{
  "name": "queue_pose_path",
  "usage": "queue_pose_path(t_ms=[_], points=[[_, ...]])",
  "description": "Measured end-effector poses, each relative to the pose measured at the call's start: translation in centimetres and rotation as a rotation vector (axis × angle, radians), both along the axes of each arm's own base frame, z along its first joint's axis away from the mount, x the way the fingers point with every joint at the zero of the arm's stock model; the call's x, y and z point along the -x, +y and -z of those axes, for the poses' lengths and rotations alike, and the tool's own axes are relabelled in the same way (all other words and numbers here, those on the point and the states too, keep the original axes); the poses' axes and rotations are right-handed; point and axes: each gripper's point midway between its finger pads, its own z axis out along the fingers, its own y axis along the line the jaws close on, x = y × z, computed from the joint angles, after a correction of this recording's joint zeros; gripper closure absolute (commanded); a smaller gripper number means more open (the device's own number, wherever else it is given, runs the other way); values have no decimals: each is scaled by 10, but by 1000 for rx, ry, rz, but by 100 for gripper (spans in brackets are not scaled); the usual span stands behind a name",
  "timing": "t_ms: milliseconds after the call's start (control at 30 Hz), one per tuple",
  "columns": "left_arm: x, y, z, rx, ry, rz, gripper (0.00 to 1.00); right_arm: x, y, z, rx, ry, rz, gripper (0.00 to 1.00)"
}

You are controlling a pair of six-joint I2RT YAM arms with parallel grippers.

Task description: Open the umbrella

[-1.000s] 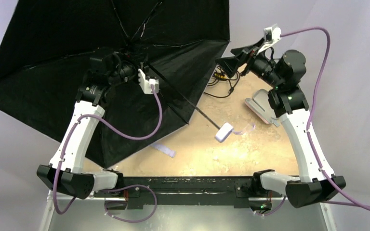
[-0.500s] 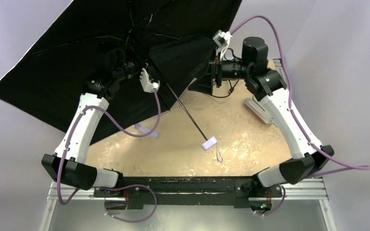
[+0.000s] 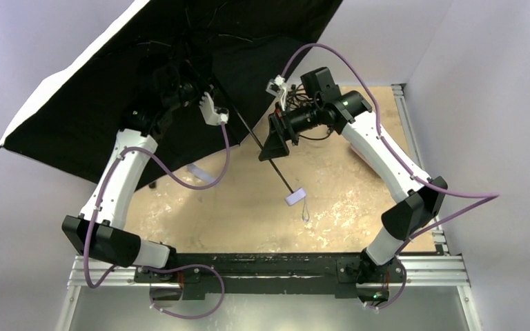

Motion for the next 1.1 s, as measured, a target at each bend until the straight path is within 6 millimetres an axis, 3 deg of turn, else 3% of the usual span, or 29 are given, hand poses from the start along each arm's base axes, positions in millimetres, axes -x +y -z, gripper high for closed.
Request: queue_pose_path(t_ms=[367,667,867,1100], points=[[-7,10,-61,6,-139,-60,100,18,-16,20,82,-53,-90,61],[-31,22,-43,-8,-106,-105,100,28,-31,45,163,-40,-132,99],[-36,18,-36,-2,-92,-65,100,19,-41,57,202,-3,-100,100],[-69,12,-12,-1,-28,-13,100,7,-47,68,246,-15,-58,100]])
